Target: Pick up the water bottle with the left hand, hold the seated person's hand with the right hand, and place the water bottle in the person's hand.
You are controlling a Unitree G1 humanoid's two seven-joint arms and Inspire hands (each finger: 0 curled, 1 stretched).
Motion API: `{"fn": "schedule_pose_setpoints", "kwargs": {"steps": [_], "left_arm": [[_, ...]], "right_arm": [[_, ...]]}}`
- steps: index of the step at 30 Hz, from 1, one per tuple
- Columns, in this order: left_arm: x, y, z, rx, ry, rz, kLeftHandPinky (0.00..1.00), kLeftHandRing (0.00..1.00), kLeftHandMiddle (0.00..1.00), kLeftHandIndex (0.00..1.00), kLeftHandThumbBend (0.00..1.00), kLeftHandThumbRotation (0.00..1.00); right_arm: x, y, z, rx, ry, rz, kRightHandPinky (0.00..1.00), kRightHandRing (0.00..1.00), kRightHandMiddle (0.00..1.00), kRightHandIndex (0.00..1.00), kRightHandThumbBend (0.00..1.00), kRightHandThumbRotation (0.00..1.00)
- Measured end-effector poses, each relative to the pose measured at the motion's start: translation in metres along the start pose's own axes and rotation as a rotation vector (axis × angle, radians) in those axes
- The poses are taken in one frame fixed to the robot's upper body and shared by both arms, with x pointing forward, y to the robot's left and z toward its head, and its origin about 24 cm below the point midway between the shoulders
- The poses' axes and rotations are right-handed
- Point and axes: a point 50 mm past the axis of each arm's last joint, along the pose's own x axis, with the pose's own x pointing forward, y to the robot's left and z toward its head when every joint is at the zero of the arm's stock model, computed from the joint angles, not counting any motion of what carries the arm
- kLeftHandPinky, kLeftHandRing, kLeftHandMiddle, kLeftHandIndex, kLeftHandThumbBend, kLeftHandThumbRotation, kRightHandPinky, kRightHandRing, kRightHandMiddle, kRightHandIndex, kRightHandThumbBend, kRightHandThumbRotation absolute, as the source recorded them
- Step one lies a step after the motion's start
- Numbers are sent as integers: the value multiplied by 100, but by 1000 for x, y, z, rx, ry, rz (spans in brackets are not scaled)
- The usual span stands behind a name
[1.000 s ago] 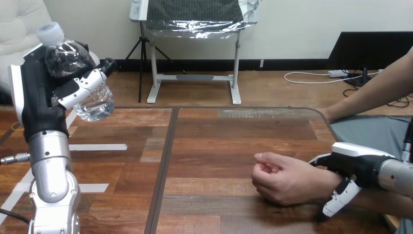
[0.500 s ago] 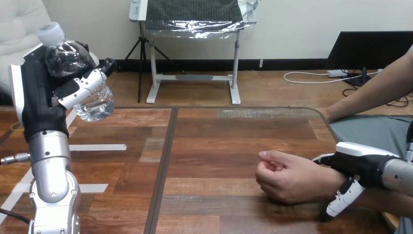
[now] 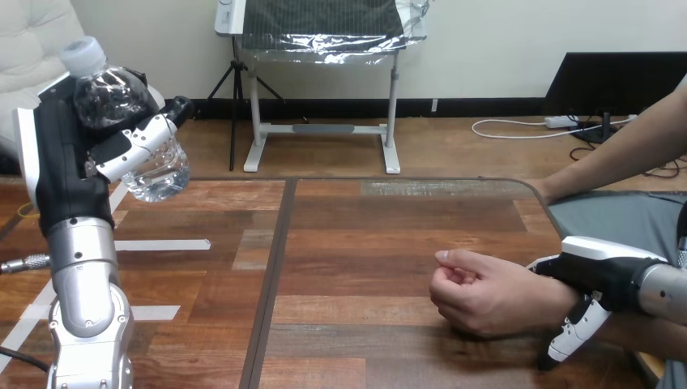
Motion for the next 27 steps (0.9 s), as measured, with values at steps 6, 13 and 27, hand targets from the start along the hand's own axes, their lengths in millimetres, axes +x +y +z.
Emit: {"fn": "schedule_pose_setpoints", "kwargs": {"steps": [6,13,27], "left_arm": [[0,0,0,0,0,0,30,35,40,41,63,0],[0,0,0,0,0,0,30,35,40,41,64,0],[0,0,0,3,-1,-1,29,35,40,41,64,0]], "right_arm": [[0,1,0,-5,9,4,68,86,89,88,100,20],[1,1,-1,-6,15,11,69,88,92,91,100,20],[1,4,-1,-41,0,-36,90,98,99,98,100,27]]}}
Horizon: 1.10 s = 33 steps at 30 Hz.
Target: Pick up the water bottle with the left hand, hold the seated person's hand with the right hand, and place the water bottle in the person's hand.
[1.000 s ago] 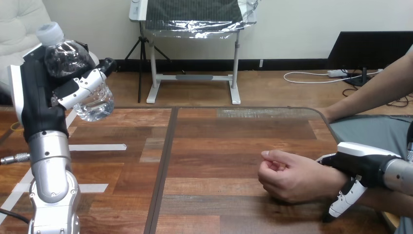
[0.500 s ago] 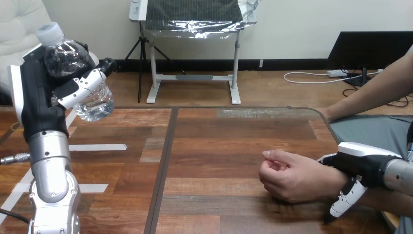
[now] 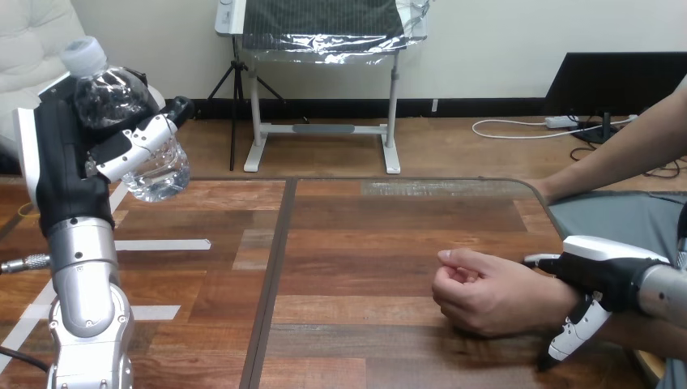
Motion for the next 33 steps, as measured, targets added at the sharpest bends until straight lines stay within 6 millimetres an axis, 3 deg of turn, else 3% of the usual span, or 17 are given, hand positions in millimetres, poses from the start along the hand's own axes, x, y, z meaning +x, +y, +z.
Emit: {"fn": "schedule_pose_setpoints", "kwargs": {"steps": [4,14,21,33], "left_arm": [[0,0,0,0,0,0,29,35,40,41,64,0],[0,0,0,0,0,-1,30,35,40,41,64,0],[0,0,0,1,0,-2,30,35,40,41,64,0],[0,0,0,1,0,-1,29,34,40,41,64,0]], "right_arm": [[-1,4,-1,-32,-24,-26,97,99,100,100,100,37],[-4,12,-3,-69,-66,-83,100,100,100,100,100,52],[-5,15,-4,-71,-79,-110,100,100,100,100,100,55],[-6,18,-3,-66,-87,-130,100,100,100,100,100,52]]}}
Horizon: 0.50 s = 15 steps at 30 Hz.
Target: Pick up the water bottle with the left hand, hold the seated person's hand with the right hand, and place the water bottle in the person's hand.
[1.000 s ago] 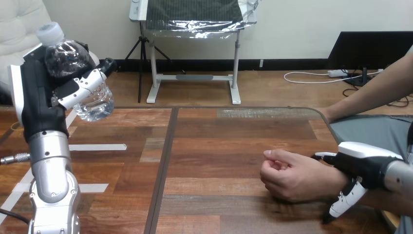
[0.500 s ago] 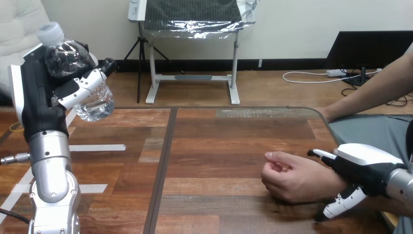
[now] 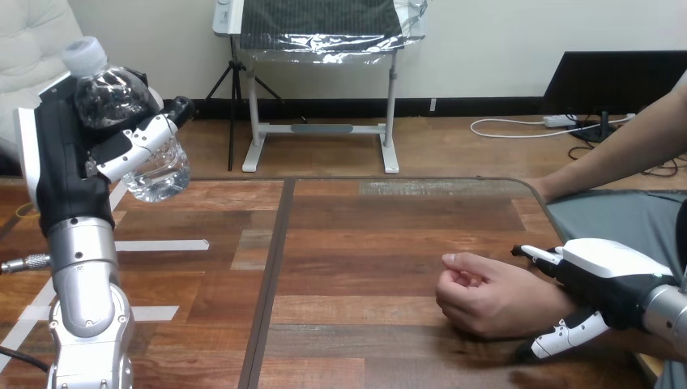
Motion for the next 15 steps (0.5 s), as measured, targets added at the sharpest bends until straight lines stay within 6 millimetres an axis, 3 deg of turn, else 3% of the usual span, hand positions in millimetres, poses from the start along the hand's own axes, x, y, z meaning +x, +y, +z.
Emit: {"fn": "schedule_pose_setpoints", "kwargs": {"steps": [15], "left_arm": [[0,0,0,-4,1,-1,29,35,40,41,64,0]], "right_arm": [[-2,2,3,11,-25,-13,100,100,100,100,100,58]]}}
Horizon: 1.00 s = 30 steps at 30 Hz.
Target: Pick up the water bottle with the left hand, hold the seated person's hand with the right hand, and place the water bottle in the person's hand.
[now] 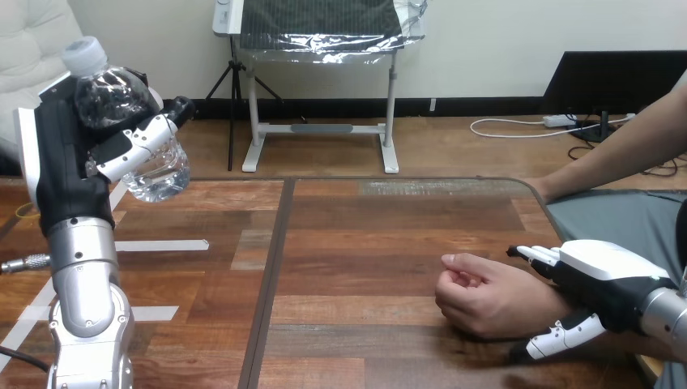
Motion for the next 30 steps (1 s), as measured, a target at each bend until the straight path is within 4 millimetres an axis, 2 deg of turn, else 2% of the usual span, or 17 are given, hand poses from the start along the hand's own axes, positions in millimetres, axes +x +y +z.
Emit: {"fn": "schedule_pose_setpoints", "kwargs": {"steps": [30], "left_arm": [[0,0,0,-1,0,0,30,35,40,41,64,0]], "right_arm": [[-1,0,3,6,-20,-9,100,100,100,100,100,54]]}}
